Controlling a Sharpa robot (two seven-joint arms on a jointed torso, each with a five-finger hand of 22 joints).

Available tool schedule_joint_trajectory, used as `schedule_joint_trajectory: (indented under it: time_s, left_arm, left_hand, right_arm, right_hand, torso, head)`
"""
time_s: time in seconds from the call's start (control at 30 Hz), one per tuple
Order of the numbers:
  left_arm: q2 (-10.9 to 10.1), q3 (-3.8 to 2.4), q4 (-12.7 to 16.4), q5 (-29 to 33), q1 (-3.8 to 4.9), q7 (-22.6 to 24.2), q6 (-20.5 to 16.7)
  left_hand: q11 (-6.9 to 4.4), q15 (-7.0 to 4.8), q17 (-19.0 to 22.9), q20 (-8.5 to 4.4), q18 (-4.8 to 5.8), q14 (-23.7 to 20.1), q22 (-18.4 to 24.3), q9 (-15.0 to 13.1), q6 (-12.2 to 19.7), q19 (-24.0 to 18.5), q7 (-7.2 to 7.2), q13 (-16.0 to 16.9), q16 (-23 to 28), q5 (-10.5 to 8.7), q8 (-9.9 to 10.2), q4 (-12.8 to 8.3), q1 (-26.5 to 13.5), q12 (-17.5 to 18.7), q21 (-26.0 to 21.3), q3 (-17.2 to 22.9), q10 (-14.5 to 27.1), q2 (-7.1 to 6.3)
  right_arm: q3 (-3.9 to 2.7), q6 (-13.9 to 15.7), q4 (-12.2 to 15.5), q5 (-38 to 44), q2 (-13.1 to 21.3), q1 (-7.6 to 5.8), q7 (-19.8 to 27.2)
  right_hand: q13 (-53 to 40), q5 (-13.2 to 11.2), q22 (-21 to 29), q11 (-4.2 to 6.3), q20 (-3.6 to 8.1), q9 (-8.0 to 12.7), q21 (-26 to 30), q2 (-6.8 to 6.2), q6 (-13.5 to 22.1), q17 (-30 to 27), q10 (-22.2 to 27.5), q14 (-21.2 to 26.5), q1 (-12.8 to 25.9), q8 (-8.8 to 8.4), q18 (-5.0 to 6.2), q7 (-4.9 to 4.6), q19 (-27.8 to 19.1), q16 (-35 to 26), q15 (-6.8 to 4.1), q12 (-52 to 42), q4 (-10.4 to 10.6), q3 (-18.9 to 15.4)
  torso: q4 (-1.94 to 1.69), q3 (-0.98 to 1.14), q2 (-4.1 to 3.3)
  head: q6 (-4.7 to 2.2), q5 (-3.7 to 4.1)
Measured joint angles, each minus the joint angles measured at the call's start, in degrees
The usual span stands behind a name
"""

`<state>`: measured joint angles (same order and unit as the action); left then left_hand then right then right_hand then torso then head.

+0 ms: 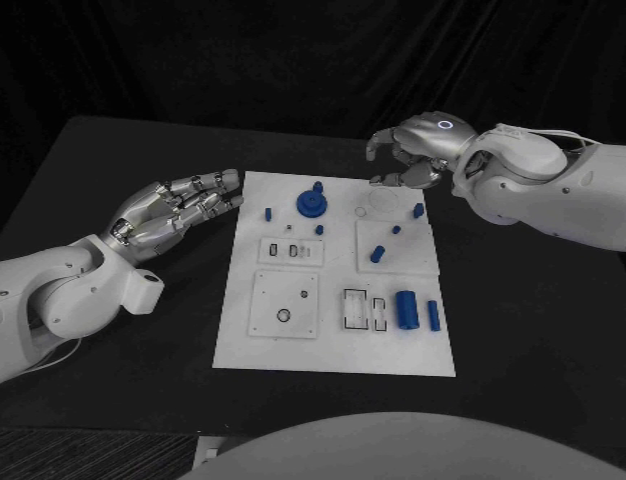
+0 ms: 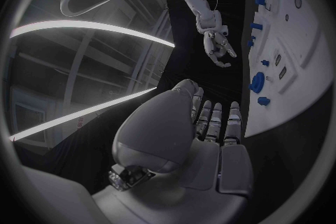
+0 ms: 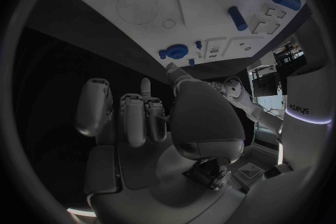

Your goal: Assemble the parts on the task board

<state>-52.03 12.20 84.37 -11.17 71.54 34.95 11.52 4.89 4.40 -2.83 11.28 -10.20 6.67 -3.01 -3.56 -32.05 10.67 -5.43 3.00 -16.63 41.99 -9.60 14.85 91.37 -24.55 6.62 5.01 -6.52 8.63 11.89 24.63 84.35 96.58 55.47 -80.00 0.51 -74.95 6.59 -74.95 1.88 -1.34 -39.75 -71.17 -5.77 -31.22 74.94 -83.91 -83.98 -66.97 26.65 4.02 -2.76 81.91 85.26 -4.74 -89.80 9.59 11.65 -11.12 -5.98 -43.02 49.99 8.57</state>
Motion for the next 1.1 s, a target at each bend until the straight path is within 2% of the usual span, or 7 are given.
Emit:
schedule_joint_trajectory:
  time_s: [0.1, 0.27, 0.37, 0.43, 0.67, 0.9, 1.1]
  left_arm:
    - [-0.1, 0.00, 0.1, 0.0, 0.00, 0.0, 0.0]
    - [-0.3, 0.00, 0.1, 0.0, -0.02, -0.1, 0.0]
    - [-0.2, 0.00, 0.1, 0.0, -0.04, -0.1, 0.0]
    - [-0.2, 0.00, 0.1, 0.0, -0.06, -0.1, 0.1]
    - [-0.1, 0.00, 0.1, 0.0, -0.15, -0.1, 0.2]
    - [-0.1, 0.00, 0.0, 0.0, -0.32, -0.1, 0.2]
    - [-0.1, 0.00, -0.1, 0.0, -0.38, -0.1, 0.2]
  left_hand:
    - [0.00, 0.00, 0.0, 0.00, 0.00, 0.0, 0.0, 0.0, 0.0, 0.0, 0.00, 0.0, 0.0, 0.00, 0.0, 0.0, 0.0, 0.0, 0.0, 0.0, 0.0, 0.00]
    - [0.00, 0.00, 0.0, 0.00, 0.00, 0.0, 0.0, 0.0, 0.0, 0.0, 0.00, 0.0, 0.0, 0.00, 0.0, 0.0, 0.0, 0.0, 0.0, 0.0, 0.0, 0.00]
    - [0.00, 0.00, 0.0, 0.00, 0.00, 0.0, 0.0, 0.0, 0.0, 0.0, 0.00, 0.0, 0.0, 0.00, 0.0, 0.0, 0.0, 0.0, 0.0, 0.0, 0.0, 0.00]
    - [0.00, 0.00, 0.0, 0.00, 0.00, 0.0, 0.0, 0.0, 0.0, 0.0, 0.00, 0.0, 0.0, 0.00, 0.0, 0.0, 0.0, 0.0, 0.0, 0.0, 0.0, 0.00]
    - [0.00, 0.00, 0.0, 0.00, 0.00, 0.0, 0.0, 0.0, 0.0, 0.0, 0.00, 0.0, 0.0, 0.00, 0.0, 0.0, 0.0, 0.0, 0.0, 0.0, 0.0, 0.00]
    - [0.00, 0.00, 0.0, 0.00, 0.00, 0.0, 0.0, 0.0, 0.0, 0.0, 0.00, 0.0, 0.0, 0.00, 0.0, 0.0, 0.0, 0.0, 0.0, 0.0, 0.0, 0.00]
    - [0.00, 0.00, 0.0, 0.00, 0.00, 0.0, 0.0, 0.0, 0.0, 0.0, 0.00, 0.0, 0.0, 0.00, 0.0, 0.0, 0.0, 0.0, 0.0, 0.0, 0.0, 0.00]
  right_arm:
    - [0.07, 1.0, 1.1, 0.0, 2.0, 0.01, 0.0]
    - [0.03, 2.5, 2.1, 0.0, 4.6, 1.30, 0.0]
    - [0.11, 3.5, 1.9, 0.0, 5.5, 2.57, 0.2]
    - [0.12, 4.1, 1.5, 0.0, 5.9, 3.43, 0.4]
    - [0.14, 5.4, 0.2, -0.1, 6.8, 4.94, 0.8]
    - [0.14, 5.7, -1.0, -0.2, 7.3, 5.47, 0.8]
    - [0.11, 5.7, -1.5, -0.2, 7.5, 6.11, 0.8]
  right_hand:
    - [0.0, -0.7, 0.0, 0.00, 0.00, 3.4, 0.0, -1.18, 0.0, 0.0, 0.0, 0.0, -1.2, -1.82, 0.00, 0.01, 0.0, 0.0, 0.00, 0.0, 2.9, -1.1]
    - [0.0, -0.7, 0.0, 0.00, 0.02, 7.2, -0.4, -2.13, 0.0, 0.0, 0.0, 0.0, -2.8, -3.62, 0.00, 0.01, 0.4, 0.0, 0.00, 0.0, 6.0, -2.1]
    - [0.0, -0.6, 0.0, 0.00, 0.22, 8.6, -1.1, -2.22, 0.2, 0.0, 0.0, -0.2, -3.2, -4.17, 0.00, 0.22, 0.6, 0.4, -0.22, 0.0, 6.7, -2.5]
    - [0.0, 0.5, 0.0, 0.00, 0.21, 9.8, -1.3, -2.39, 0.3, 0.0, 0.0, 0.0, -3.3, -4.99, 0.01, 0.33, 1.0, 0.4, -0.42, 0.0, 6.8, -2.6]
    - [0.0, 1.1, 0.0, 0.00, 0.21, 11.2, -1.4, -2.47, 0.7, 0.0, 0.0, 0.0, -3.4, -5.48, 0.01, 0.12, 1.0, 0.4, -0.42, 0.0, 7.2, -3.0]
    - [0.0, 1.6, 0.0, 0.00, 0.41, 11.8, -1.6, -3.07, 0.9, 0.0, 0.0, 0.0, -2.8, -5.48, 0.01, -0.09, 1.2, 0.8, -0.42, 0.0, 7.3, -3.1]
    - [0.0, 2.0, 0.0, 0.00, 0.31, 12.1, -1.6, -3.80, 0.9, 0.0, 0.0, 0.0, -1.8, -5.48, 0.01, -0.09, 1.3, 0.8, -0.42, 0.0, 7.4, -3.5]
  torso:
    - [0.08, -0.01, 0.00]
    - [0.05, -0.01, 0.00]
    - [-0.04, -0.01, -0.01]
    - [-0.07, -0.01, -0.03]
    - [0.01, 0.12, -0.10]
    - [0.05, 0.06, -0.02]
    - [-0.01, 0.04, 0.03]
  head:
    - [0.00, -0.09]
    - [0.00, 0.68]
    - [0.00, 1.16]
    - [0.00, 1.25]
    - [0.00, 0.85]
    - [0.00, 0.57]
    - [0.00, 0.72]
